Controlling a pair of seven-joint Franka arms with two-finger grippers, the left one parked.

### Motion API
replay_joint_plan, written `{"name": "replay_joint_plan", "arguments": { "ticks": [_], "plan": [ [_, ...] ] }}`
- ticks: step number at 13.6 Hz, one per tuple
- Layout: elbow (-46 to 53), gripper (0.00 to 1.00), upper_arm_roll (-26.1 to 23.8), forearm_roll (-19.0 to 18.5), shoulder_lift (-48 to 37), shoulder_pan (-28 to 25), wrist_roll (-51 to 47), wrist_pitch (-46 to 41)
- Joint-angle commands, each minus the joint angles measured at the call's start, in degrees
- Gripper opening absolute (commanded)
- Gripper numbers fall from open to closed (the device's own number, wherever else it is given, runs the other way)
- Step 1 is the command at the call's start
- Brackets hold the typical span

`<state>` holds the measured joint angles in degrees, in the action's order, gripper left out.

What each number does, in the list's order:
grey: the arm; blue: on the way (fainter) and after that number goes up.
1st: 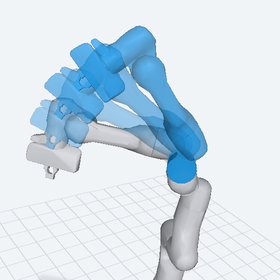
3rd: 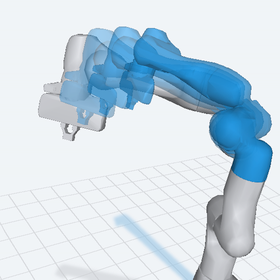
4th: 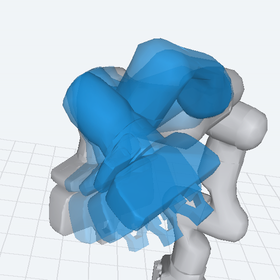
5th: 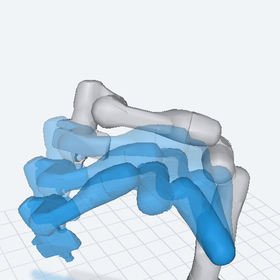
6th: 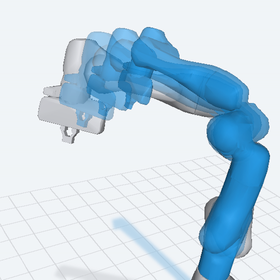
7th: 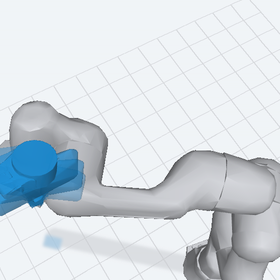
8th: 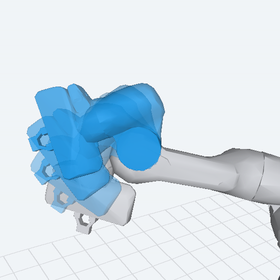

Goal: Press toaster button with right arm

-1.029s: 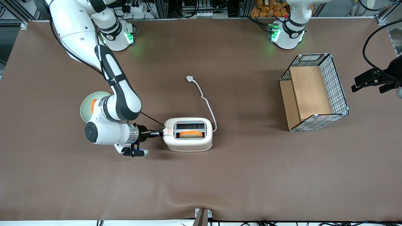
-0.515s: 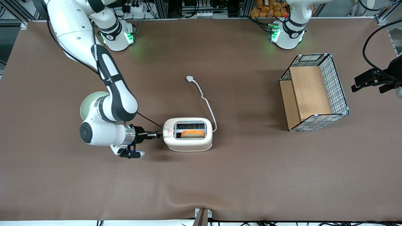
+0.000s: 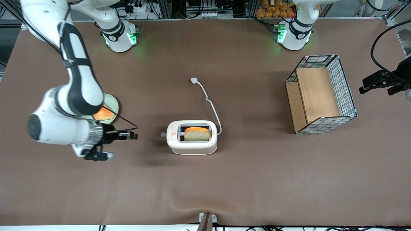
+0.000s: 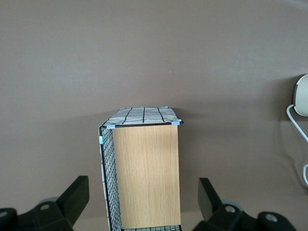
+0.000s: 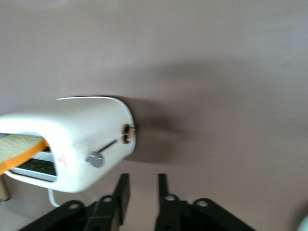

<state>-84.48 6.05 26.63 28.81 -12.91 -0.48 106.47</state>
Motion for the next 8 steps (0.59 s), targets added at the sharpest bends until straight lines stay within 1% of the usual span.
{"name": "replay_joint_plan", "arguments": {
  "ticks": [1, 3, 4, 7, 8],
  "plan": [
    [-1.39, 1.0, -0.34, -7.52, -4.71, 1.74, 0.56, -2.22],
    [-3.05, 1.0, -0.43, -13.15, -8.48, 3.06, 1.87, -2.58],
    [-5.32, 1.0, -0.34, -14.83, -11.2, 4.02, 3.8, -2.67],
    [-11.84, 1.0, -0.34, -15.99, -18.07, 8.41, 7.85, -3.02],
    [-12.29, 1.0, -0.34, -17.3, -19.74, 8.95, 7.86, -4.76]
  ]
}}
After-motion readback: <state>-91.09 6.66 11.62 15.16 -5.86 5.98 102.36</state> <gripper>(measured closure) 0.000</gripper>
